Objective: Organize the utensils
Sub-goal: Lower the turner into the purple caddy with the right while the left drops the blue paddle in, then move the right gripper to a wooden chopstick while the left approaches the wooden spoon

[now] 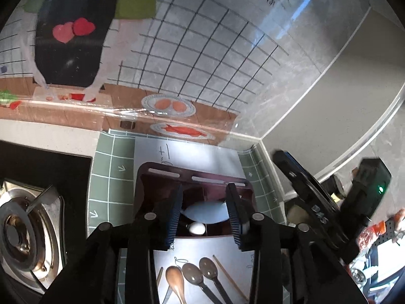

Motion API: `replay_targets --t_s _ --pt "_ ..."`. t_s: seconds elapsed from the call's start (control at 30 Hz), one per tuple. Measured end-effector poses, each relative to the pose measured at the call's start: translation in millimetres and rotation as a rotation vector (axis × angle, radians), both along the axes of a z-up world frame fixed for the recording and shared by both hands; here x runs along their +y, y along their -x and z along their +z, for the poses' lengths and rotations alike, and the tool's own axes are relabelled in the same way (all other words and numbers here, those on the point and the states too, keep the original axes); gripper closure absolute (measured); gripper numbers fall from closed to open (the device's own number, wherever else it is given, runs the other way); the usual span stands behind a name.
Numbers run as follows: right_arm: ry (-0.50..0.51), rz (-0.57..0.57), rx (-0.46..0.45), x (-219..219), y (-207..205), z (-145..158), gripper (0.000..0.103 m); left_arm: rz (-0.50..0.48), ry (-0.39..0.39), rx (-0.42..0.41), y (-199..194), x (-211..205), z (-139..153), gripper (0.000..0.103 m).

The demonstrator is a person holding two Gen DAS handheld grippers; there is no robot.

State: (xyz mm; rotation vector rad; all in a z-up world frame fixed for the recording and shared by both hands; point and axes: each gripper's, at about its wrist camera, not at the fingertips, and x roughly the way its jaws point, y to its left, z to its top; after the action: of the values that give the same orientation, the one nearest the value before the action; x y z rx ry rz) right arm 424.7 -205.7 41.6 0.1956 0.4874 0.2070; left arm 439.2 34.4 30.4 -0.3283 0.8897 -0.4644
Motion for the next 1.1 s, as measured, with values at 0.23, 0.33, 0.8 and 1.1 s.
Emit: replay_targets --t_s 0.23,0.33,0.8,1.1 --pt "0.06 0.05 0.014 -7 70 5 0.069 0.079 -0.084 -0.11 55 7 9 0.049" --pt "0.137 0.121 0.093 2 94 -16 0.069 0.087 -0.105 -0.123 84 9 -2 0.045" --pt "0.289 0.244 0.418 17 132 -132 0.069 0.188 -0.184 0.037 189 37 -95 0.03" --pt "0.305 0.244 0.441 20 134 -146 0.077 0.231 -0.211 0.056 216 52 -104 0.027"
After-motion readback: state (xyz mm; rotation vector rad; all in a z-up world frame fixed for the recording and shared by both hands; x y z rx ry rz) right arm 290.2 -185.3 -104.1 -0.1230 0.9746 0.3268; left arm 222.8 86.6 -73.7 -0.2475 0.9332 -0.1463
